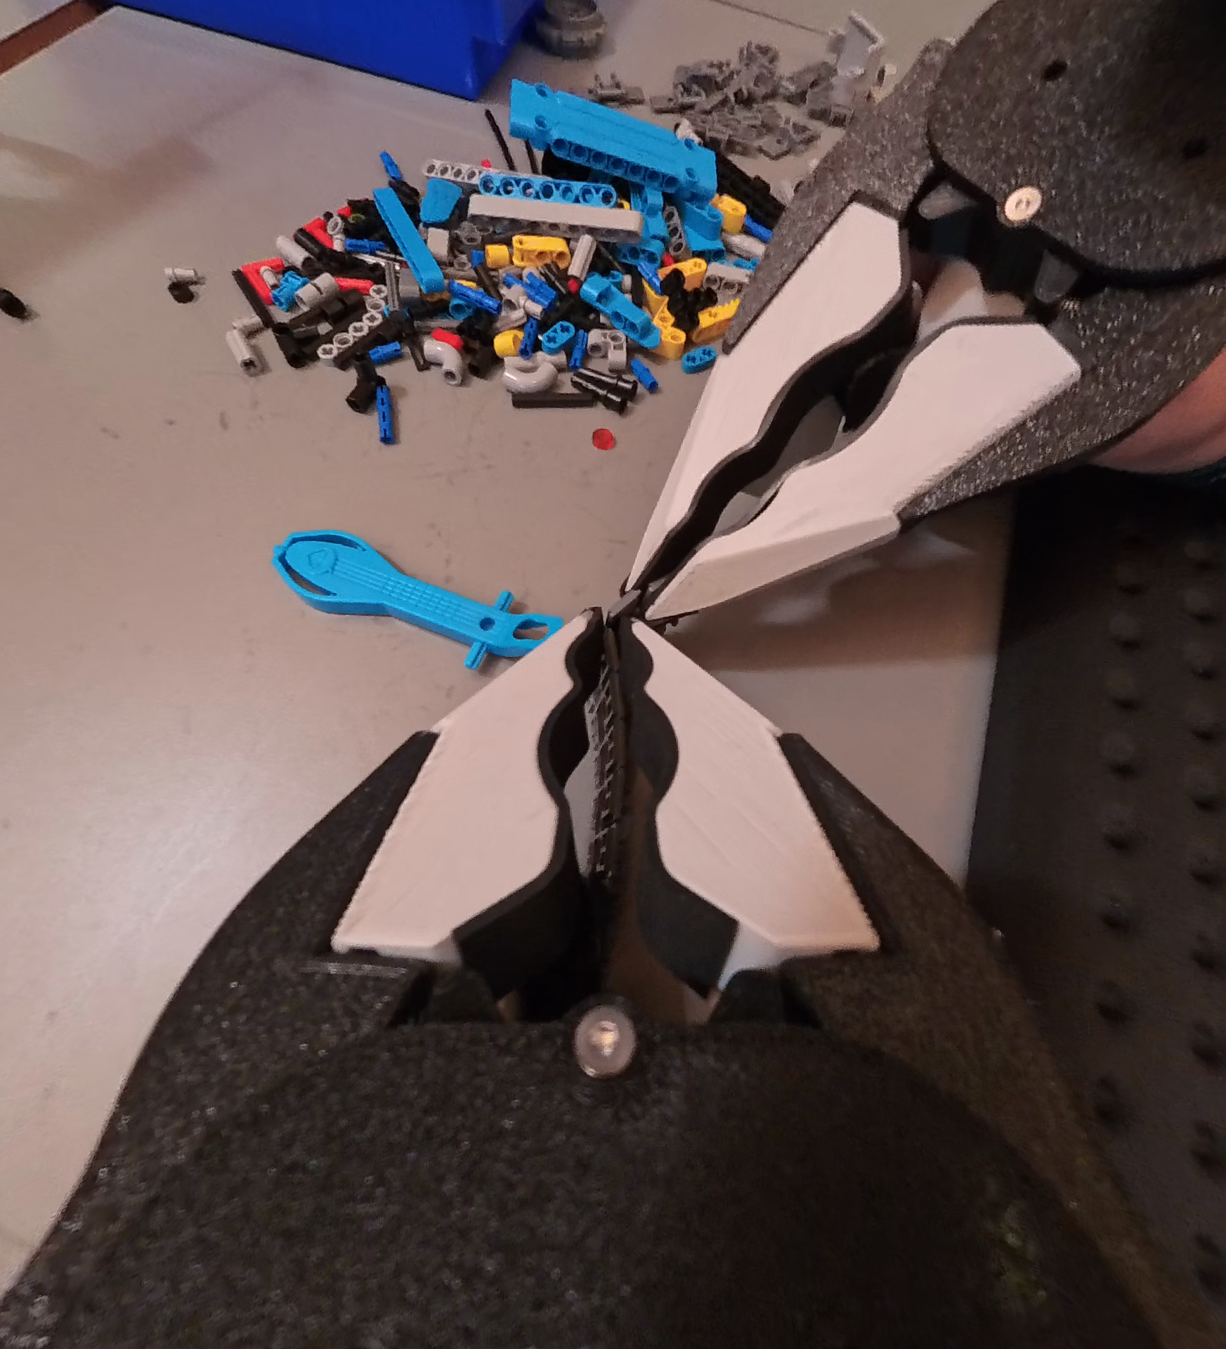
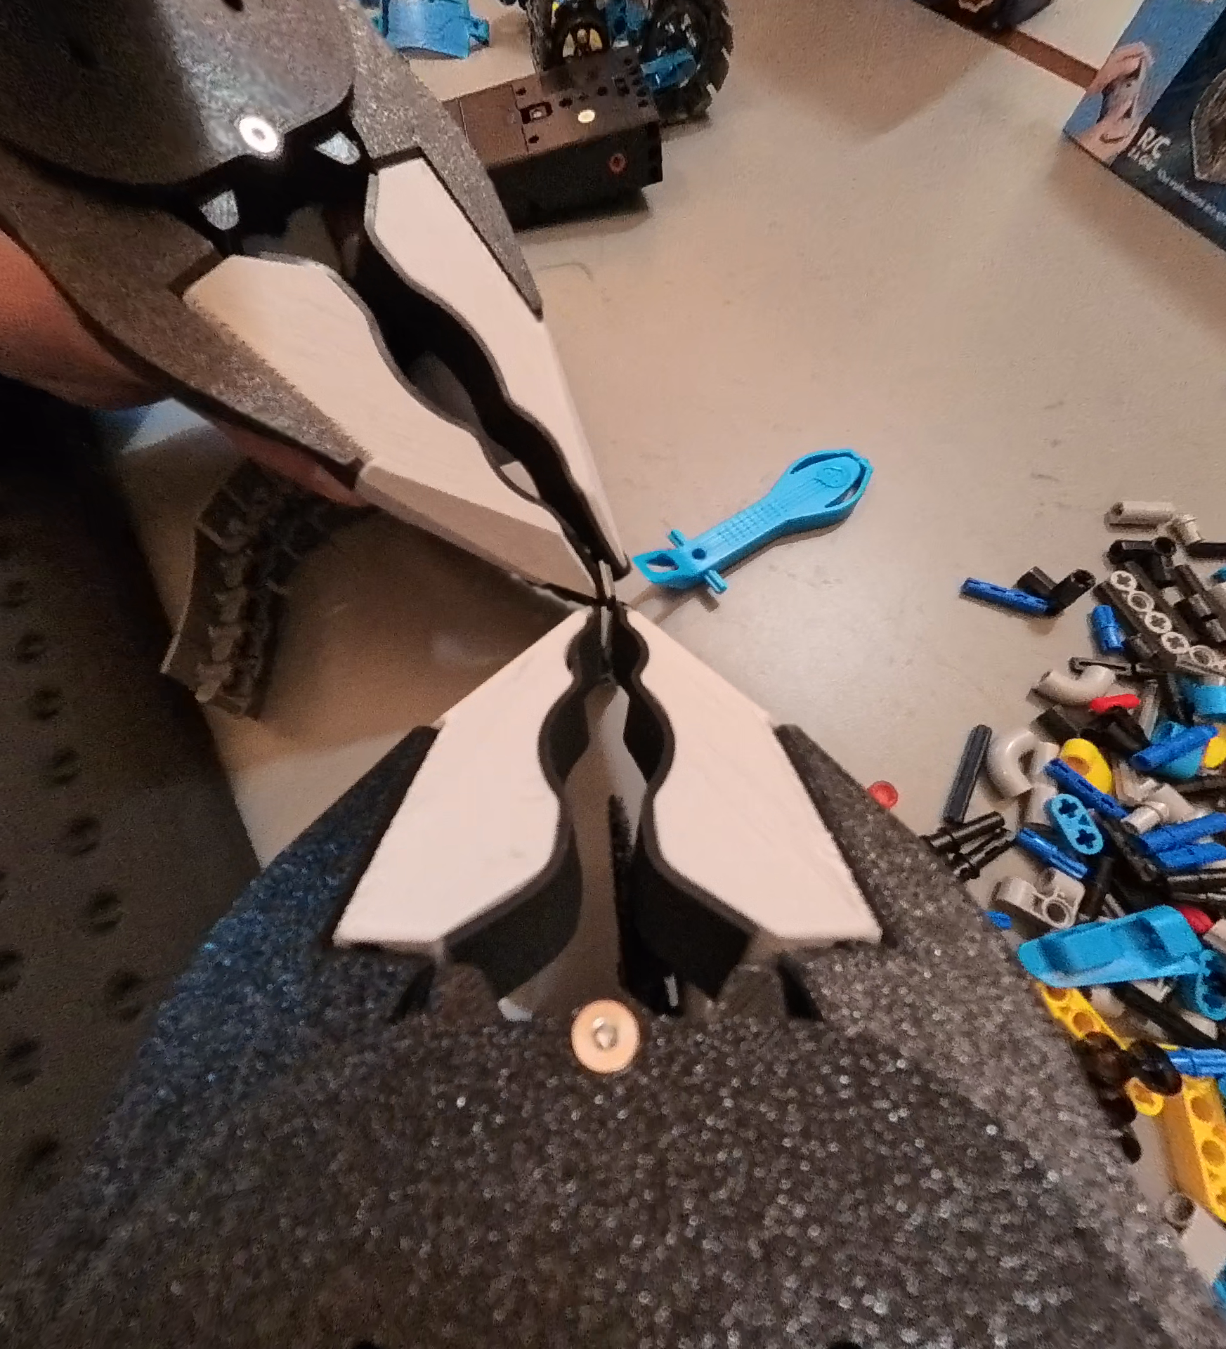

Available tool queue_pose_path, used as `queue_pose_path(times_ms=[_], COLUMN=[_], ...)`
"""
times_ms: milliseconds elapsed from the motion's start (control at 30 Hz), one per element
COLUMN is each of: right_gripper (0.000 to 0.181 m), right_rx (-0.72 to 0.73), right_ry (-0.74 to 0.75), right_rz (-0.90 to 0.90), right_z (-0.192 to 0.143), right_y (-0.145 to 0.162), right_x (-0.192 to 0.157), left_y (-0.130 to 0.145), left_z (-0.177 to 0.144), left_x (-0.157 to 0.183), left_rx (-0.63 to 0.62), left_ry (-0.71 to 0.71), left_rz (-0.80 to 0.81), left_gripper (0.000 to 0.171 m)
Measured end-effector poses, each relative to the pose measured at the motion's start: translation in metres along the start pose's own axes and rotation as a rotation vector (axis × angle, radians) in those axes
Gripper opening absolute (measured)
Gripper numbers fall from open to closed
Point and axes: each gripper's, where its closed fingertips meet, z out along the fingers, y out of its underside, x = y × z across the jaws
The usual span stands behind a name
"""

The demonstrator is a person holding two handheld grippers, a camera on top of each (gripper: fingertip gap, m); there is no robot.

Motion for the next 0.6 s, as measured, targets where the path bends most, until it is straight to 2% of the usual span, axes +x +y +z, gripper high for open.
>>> queue_pose_path(times_ms=[467, 600], right_gripper=[0.0, 0.001], right_rx=[-0.015, -0.006], right_ry=[0.037, -0.014], right_rz=[-0.044, -0.035], right_z=[0.0008, 0.0013], right_y=[0.0018, 0.0008], right_x=[-0.001, -0.0038], left_y=[0.0019, 0.0048], left_z=[0.0016, -0.0026], left_x=[0.0002, 0.0064], left_rx=[-0.005, -0.016], left_ry=[0.004, 0.085], left_rz=[-0.034, 0.06], left_gripper=[0.001, 0.001])
